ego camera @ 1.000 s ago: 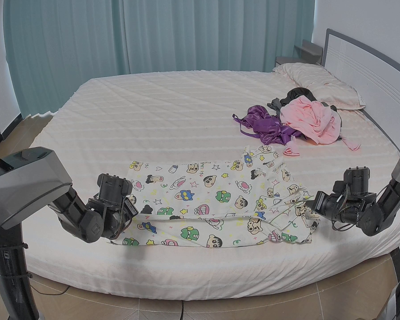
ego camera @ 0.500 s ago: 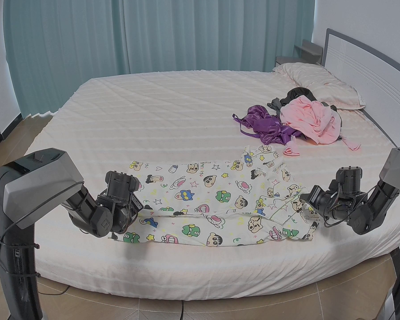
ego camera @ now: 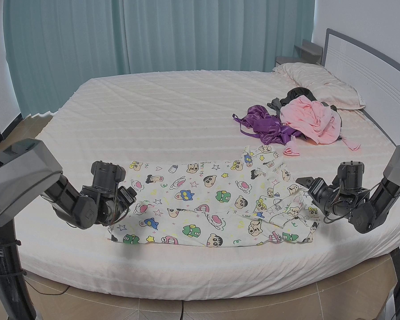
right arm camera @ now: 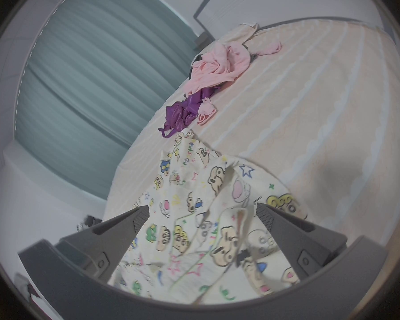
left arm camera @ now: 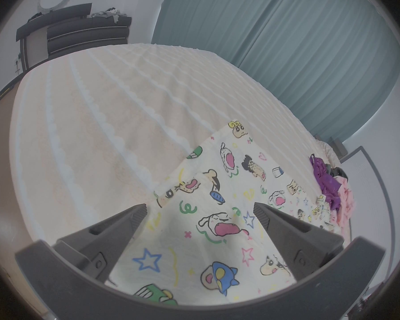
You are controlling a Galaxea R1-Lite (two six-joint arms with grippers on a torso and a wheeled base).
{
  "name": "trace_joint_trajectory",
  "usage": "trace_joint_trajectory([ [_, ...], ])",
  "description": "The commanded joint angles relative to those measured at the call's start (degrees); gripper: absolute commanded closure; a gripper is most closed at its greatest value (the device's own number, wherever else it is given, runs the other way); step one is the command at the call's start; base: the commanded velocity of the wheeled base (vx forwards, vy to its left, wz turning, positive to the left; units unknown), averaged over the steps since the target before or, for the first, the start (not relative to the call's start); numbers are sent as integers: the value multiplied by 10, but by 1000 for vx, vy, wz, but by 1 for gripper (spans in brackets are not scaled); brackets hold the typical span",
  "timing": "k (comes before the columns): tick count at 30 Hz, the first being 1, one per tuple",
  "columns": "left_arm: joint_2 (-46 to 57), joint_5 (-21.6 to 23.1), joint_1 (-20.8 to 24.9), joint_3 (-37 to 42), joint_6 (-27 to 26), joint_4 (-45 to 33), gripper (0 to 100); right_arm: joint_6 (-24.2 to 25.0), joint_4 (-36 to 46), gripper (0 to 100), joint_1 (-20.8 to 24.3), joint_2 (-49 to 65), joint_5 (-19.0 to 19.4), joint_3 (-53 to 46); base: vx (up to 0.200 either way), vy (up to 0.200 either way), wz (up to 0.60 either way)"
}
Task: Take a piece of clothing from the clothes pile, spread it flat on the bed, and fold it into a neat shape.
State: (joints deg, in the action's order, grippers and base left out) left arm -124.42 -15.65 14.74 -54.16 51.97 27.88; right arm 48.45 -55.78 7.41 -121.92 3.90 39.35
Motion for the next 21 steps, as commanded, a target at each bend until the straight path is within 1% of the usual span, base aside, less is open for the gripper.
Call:
trace_joint_trajectory([
  [1,95,24,-26,45,5,-27,0,85,5,0,54,30,-21,-3,0,0,0],
  [4,121,35,-24,81,29,-27,0,89,16,0,66,11,-26,-3,0,0,0],
  [7,124,51,-18,109,33,-24,0,88,16,0,65,-8,-37,2,0,0,0],
  [9,119,70,6,130,48,-19,0,86,16,0,60,-35,-50,13,0,0,0],
  [12,114,78,9,129,59,-17,0,86,16,0,59,-43,-56,16,0,0,0],
  [13,102,98,13,127,70,-12,0,79,9,0,48,-60,-70,21,0,0,0],
  [14,98,106,14,129,70,-12,0,75,10,0,42,-61,-71,25,0,0,0],
  [21,82,111,18,129,72,-12,0,73,9,0,41,-74,-71,27,0,0,0],
])
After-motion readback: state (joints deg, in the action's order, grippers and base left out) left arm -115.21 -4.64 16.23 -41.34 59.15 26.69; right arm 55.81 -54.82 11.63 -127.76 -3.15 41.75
